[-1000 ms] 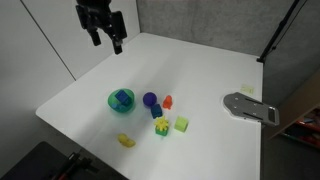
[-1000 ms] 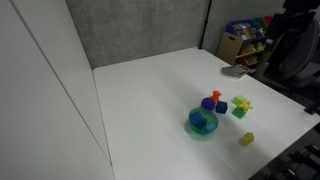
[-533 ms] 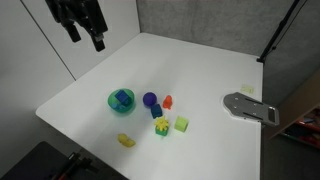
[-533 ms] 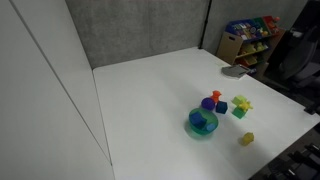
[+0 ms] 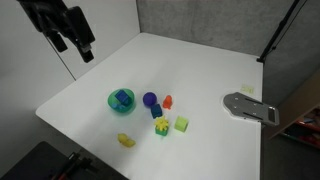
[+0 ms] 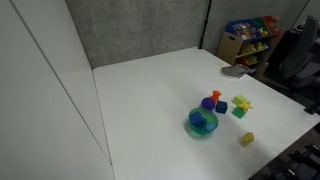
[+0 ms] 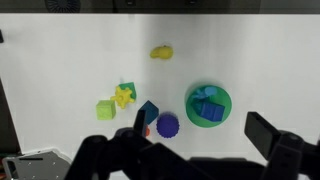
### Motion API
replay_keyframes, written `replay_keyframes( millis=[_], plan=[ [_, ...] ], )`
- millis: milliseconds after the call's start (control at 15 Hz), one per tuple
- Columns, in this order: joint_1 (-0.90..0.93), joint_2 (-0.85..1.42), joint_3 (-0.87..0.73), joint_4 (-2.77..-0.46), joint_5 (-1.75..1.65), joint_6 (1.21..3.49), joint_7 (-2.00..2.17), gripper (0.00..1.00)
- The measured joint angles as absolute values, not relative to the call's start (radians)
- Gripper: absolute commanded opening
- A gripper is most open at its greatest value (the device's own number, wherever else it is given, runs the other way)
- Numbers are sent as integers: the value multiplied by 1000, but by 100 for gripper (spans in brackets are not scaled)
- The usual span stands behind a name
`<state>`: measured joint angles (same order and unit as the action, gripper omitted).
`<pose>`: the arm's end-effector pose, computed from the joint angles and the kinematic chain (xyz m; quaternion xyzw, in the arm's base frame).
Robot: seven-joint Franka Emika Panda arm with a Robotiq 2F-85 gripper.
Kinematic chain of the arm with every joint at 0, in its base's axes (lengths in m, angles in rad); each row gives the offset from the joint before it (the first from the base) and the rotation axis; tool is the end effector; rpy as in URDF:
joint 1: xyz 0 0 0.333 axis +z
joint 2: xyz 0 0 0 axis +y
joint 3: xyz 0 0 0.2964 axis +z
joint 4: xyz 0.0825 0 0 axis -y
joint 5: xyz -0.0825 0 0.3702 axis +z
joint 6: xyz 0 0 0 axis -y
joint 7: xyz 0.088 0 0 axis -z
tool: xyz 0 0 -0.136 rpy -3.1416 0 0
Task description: Remove the orange toy from the bowl and put it on the table
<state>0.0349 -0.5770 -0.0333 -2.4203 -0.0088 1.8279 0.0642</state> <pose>0.3721 -0.0008 0.4688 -0.9996 0.0274 0.0080 0.0045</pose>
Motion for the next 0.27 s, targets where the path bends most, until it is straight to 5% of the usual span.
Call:
replay_keyframes(
  millis=[267],
  plan=[
    [35,-595,-33,-2445,-5,1828,61,100]
  ],
)
